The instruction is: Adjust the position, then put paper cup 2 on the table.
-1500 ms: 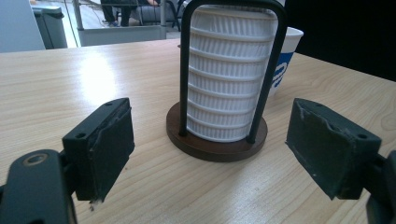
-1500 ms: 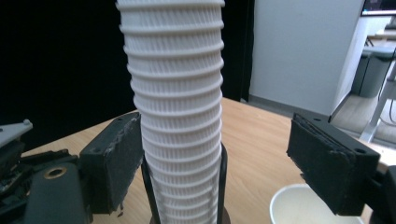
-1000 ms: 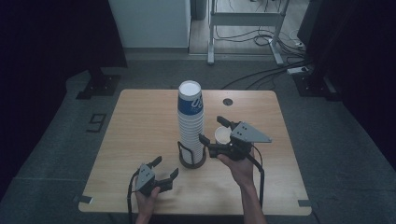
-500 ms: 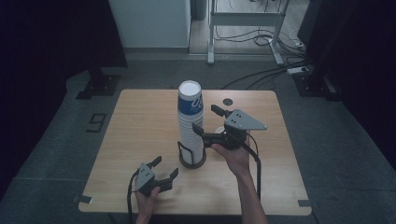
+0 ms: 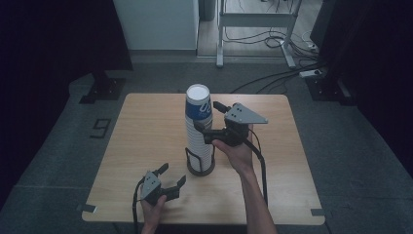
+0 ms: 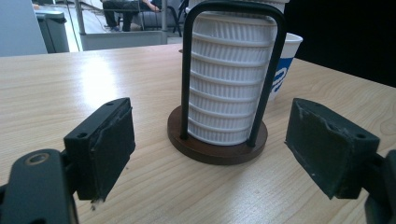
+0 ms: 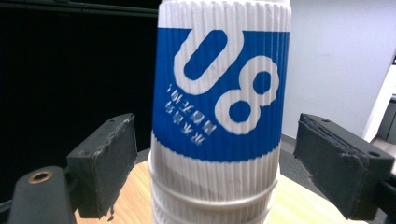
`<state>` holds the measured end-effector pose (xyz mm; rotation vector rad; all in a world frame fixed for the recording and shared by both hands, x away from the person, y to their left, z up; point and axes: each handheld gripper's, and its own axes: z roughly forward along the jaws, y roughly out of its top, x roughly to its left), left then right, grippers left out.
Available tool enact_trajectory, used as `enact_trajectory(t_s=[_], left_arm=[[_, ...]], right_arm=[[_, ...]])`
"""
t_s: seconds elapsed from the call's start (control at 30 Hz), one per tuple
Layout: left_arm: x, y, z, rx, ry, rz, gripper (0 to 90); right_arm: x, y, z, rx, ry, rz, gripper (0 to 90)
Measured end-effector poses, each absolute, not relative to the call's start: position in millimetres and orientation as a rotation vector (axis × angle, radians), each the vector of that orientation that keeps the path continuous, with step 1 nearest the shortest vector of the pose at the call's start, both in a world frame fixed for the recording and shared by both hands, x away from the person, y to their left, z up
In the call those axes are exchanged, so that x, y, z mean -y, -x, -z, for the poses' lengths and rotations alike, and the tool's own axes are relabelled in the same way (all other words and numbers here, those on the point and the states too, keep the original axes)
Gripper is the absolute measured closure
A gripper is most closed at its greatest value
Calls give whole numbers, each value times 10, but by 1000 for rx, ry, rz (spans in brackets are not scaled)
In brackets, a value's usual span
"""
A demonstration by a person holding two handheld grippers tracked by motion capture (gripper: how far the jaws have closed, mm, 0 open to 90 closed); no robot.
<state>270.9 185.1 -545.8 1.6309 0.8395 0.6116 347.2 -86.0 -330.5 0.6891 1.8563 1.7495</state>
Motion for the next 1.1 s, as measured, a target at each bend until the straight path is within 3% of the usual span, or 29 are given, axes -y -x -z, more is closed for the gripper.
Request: enact_trajectory(t_s=[0.87, 1.1], left_arm=[[-1853, -2704, 5460, -840, -1624, -611, 155], [-1854, -2703, 5460, -838, -1624, -612, 155]], right_arm=[[618, -3717, 3296, -1894, -681, -1740, 135], [572, -3735, 3271, -1903, -687, -1727, 176]])
